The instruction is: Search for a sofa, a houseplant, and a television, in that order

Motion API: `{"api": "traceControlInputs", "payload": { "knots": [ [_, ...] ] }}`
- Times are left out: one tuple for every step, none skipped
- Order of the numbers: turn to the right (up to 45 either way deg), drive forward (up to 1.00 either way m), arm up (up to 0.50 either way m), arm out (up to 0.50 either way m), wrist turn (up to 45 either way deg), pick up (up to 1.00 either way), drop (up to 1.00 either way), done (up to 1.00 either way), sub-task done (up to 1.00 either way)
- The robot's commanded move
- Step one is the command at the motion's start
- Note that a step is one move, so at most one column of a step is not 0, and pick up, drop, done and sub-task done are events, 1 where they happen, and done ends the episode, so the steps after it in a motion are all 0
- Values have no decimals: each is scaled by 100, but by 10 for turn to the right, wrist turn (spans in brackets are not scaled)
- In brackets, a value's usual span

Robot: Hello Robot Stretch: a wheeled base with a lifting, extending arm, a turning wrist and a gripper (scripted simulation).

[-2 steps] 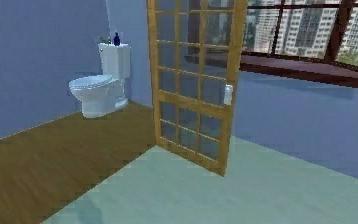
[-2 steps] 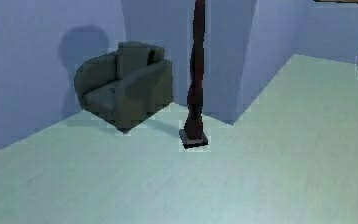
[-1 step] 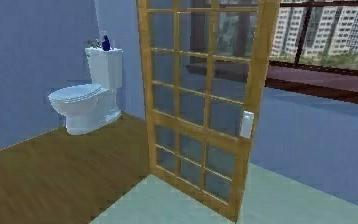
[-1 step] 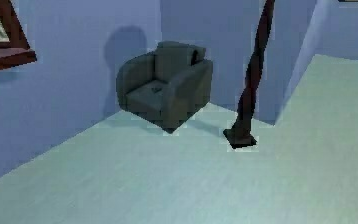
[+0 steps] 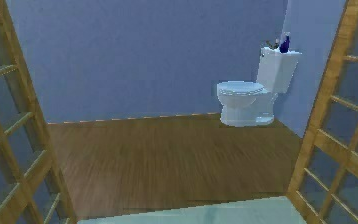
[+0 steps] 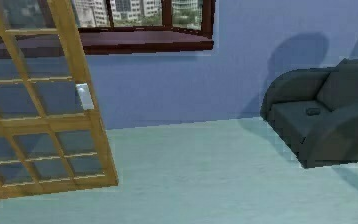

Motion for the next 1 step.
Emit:
{"api": "traceControlInputs", "payload": {
  "knots": [
    [-150,0,0,0,0,0,0,0,0]
  ]
}}
